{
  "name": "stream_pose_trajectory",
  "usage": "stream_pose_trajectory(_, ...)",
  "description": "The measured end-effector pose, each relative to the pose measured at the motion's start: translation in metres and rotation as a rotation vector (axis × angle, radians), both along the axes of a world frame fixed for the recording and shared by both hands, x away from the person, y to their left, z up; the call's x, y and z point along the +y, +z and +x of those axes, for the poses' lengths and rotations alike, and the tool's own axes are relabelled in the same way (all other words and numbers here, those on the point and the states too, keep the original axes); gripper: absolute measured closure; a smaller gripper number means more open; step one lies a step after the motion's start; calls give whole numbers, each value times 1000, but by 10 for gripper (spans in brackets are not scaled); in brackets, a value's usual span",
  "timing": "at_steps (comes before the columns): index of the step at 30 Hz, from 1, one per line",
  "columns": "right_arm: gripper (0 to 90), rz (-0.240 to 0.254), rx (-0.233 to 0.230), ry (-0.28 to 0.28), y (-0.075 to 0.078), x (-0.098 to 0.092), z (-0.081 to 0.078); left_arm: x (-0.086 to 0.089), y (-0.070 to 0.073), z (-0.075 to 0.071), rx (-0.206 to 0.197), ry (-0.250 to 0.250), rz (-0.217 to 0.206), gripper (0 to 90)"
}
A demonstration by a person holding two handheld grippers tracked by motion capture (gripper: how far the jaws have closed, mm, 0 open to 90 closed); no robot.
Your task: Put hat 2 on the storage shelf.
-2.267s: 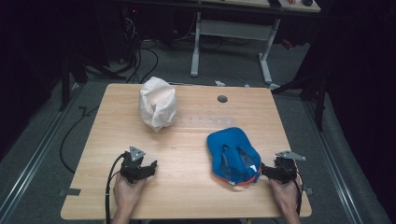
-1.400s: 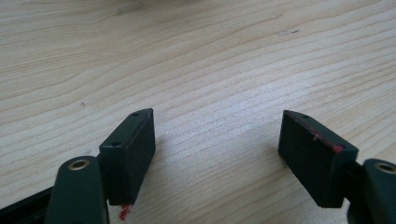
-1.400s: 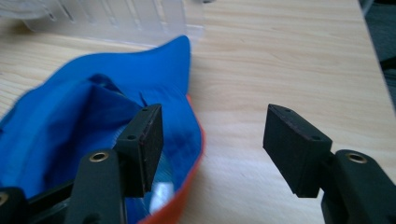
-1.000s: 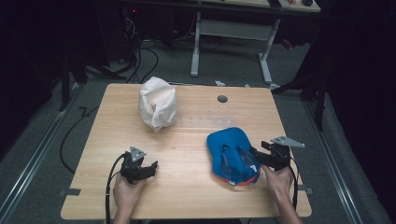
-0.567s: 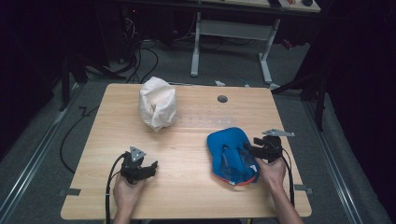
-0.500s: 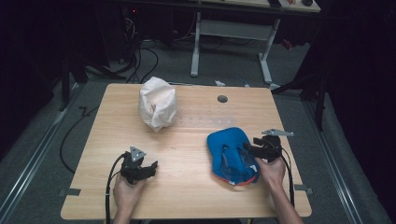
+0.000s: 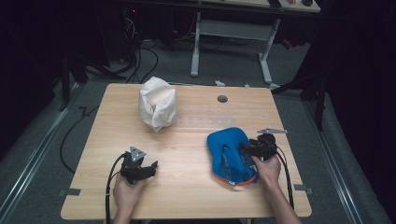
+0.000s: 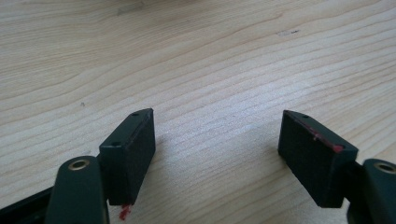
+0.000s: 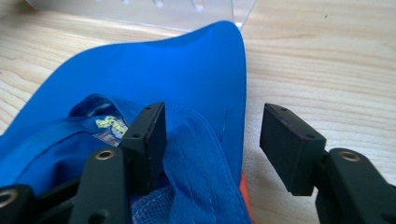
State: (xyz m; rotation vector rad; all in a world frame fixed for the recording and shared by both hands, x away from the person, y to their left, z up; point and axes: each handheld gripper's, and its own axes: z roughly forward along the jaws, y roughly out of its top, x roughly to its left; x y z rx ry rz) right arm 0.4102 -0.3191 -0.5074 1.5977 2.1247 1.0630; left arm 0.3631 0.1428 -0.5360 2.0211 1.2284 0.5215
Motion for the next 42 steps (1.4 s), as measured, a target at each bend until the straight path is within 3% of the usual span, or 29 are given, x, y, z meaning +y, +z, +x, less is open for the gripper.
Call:
stream_pose_trajectory(4, 468, 3, 11, 9, -6, 0, 3, 0, 0, 0, 0, 0, 0, 278)
stream_pose_trajectory(10, 638, 10, 34, 29, -15, -2, 3, 0, 0, 0, 0, 0, 0, 278)
stream_pose_trajectory(21, 831, 60, 10, 88, -17, -4, -2, 0, 0, 0, -2, 3, 1, 278)
stream_pose_trajectory(30, 851, 95, -1, 106, -11, -3, -7, -1, 0, 0, -2, 3, 1, 277)
stream_pose_trajectory(42, 859, 162, -11, 114, 14, -8, -15, 0, 0, 0, 3, -12, -1, 252)
